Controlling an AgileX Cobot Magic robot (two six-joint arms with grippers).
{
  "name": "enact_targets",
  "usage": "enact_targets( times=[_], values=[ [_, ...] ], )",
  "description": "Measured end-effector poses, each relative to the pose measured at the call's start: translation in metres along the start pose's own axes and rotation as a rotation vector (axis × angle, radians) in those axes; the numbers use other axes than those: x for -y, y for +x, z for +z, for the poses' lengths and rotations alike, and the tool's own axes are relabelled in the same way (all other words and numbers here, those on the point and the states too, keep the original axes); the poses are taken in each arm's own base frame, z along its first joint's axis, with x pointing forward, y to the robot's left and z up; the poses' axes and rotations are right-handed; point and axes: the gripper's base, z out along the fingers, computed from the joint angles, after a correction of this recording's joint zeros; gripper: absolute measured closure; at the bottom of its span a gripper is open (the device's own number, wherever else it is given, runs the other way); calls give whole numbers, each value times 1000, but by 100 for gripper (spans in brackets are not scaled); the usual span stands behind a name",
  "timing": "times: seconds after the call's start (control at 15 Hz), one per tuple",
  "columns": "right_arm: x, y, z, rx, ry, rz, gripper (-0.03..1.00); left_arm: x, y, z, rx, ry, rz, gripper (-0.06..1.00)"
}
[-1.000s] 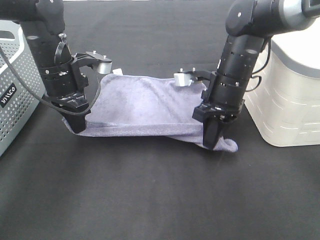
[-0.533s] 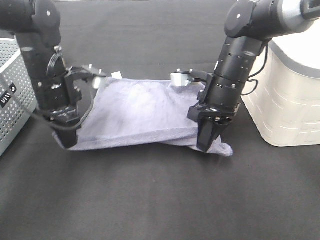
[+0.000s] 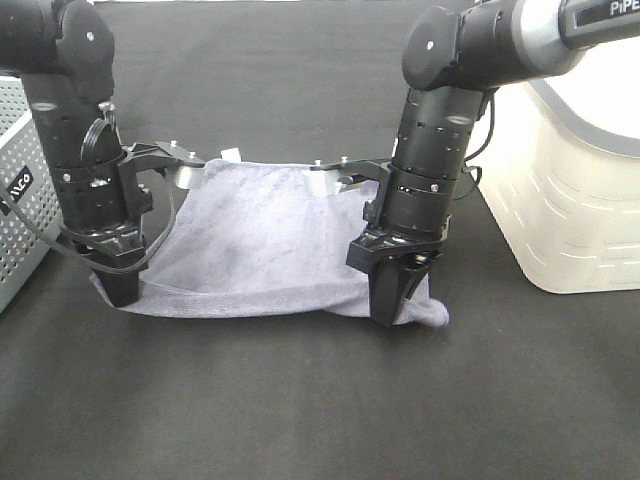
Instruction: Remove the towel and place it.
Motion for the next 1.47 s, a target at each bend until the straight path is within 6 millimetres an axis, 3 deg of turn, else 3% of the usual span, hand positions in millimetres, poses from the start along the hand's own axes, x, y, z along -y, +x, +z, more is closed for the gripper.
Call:
enact_targets(
  times=[0.13,0.2,0.33,0.8,1.13,1.27,1.47],
  values=[
    [0,4,5,-20,-7,7,70,-2,2,0,-17,-23,13,94],
    [0,12,17,-64,-29,23,66,-3,2,0,-22,-30,17,94],
    [-1,23,31,-118,-58,42,65,-3,3,1,-25,-29,20,94],
    [-3,24,34,-122,-82,135,51,2,13,16,-81,2,31,94],
    [-5,25,30,-112,-75,168,47,1,13,16,-86,-9,-79,53],
    [-9,26,20,-85,-62,177,46,1,13,16,-85,-8,-118,46],
    [-16,29,4,-41,-40,213,46,2,13,16,-84,-10,-179,45]
  ],
)
